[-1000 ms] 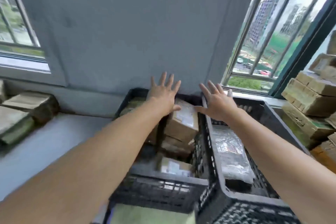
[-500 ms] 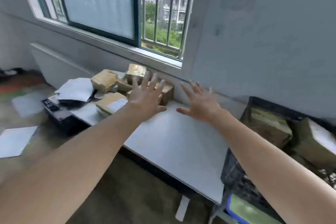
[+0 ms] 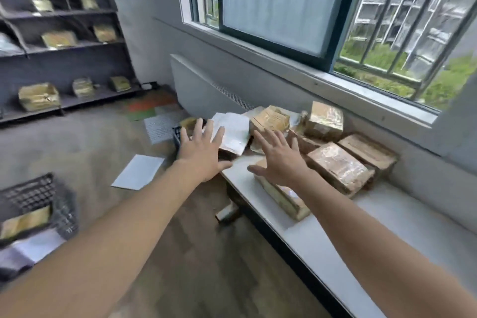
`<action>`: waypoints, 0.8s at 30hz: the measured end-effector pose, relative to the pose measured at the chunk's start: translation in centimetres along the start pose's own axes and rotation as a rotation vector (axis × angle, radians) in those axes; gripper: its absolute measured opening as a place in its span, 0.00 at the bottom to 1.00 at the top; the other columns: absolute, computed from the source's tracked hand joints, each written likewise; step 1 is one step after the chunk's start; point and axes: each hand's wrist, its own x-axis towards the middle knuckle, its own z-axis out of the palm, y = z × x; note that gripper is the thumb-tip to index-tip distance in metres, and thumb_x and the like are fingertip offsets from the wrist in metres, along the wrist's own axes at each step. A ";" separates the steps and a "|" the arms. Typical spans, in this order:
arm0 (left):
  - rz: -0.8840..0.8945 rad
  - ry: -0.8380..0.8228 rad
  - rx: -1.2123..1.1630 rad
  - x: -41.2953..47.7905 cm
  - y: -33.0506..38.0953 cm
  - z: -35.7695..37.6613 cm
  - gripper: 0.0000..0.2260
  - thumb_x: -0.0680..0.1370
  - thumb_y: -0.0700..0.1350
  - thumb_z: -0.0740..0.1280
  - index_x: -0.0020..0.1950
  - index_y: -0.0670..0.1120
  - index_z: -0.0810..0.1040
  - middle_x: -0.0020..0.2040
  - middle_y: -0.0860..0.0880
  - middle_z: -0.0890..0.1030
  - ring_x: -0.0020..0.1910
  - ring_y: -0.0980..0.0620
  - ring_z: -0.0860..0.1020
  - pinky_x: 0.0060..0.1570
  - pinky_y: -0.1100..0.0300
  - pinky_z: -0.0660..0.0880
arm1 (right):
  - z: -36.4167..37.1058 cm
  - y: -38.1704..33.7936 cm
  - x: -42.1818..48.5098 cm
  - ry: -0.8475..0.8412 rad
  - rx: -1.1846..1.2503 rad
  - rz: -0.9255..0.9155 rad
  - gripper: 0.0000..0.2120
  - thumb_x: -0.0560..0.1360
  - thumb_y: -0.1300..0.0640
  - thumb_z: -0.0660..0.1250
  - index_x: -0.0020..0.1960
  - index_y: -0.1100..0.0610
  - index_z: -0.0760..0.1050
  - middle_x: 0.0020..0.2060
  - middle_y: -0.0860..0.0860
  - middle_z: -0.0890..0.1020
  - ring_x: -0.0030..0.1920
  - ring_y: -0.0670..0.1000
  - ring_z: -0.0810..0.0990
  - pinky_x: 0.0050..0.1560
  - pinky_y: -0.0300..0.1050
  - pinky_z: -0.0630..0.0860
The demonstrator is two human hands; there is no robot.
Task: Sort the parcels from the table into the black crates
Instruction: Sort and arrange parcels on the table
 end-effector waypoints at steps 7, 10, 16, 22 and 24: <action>-0.033 -0.041 -0.031 9.2 -8.5 2.9 0.42 0.77 0.71 0.53 0.81 0.49 0.40 0.81 0.43 0.41 0.79 0.41 0.40 0.74 0.37 0.48 | 2.9 -4.8 14.3 -0.036 0.031 -0.045 0.43 0.76 0.30 0.58 0.81 0.46 0.41 0.81 0.51 0.45 0.80 0.57 0.45 0.74 0.68 0.47; -0.047 -0.084 -0.066 12.8 -11.8 4.9 0.42 0.78 0.70 0.53 0.81 0.49 0.39 0.81 0.43 0.40 0.79 0.41 0.39 0.74 0.37 0.47 | 4.2 -6.5 19.1 -0.049 0.024 -0.050 0.43 0.75 0.30 0.58 0.80 0.46 0.42 0.80 0.50 0.46 0.80 0.56 0.45 0.74 0.69 0.49; -0.035 -0.111 -0.131 20.0 -18.3 9.6 0.42 0.78 0.71 0.52 0.81 0.49 0.39 0.81 0.43 0.40 0.79 0.41 0.39 0.74 0.37 0.48 | 7.7 -9.9 27.6 -0.100 0.031 -0.024 0.44 0.76 0.32 0.59 0.81 0.46 0.40 0.80 0.50 0.45 0.80 0.55 0.45 0.74 0.67 0.48; -0.017 -0.155 -0.211 28.2 -28.2 15.8 0.42 0.78 0.70 0.54 0.81 0.48 0.40 0.81 0.43 0.41 0.79 0.41 0.39 0.75 0.36 0.48 | 11.6 -15.7 38.2 -0.162 0.050 0.026 0.44 0.76 0.31 0.58 0.81 0.46 0.39 0.81 0.51 0.45 0.80 0.56 0.45 0.75 0.66 0.47; -0.032 -0.208 -0.256 30.9 -32.7 18.5 0.43 0.78 0.70 0.55 0.81 0.48 0.40 0.81 0.43 0.41 0.79 0.41 0.39 0.74 0.36 0.49 | 12.7 -18.8 42.0 -0.185 0.068 0.046 0.43 0.77 0.32 0.59 0.81 0.46 0.40 0.81 0.51 0.46 0.80 0.56 0.45 0.76 0.65 0.48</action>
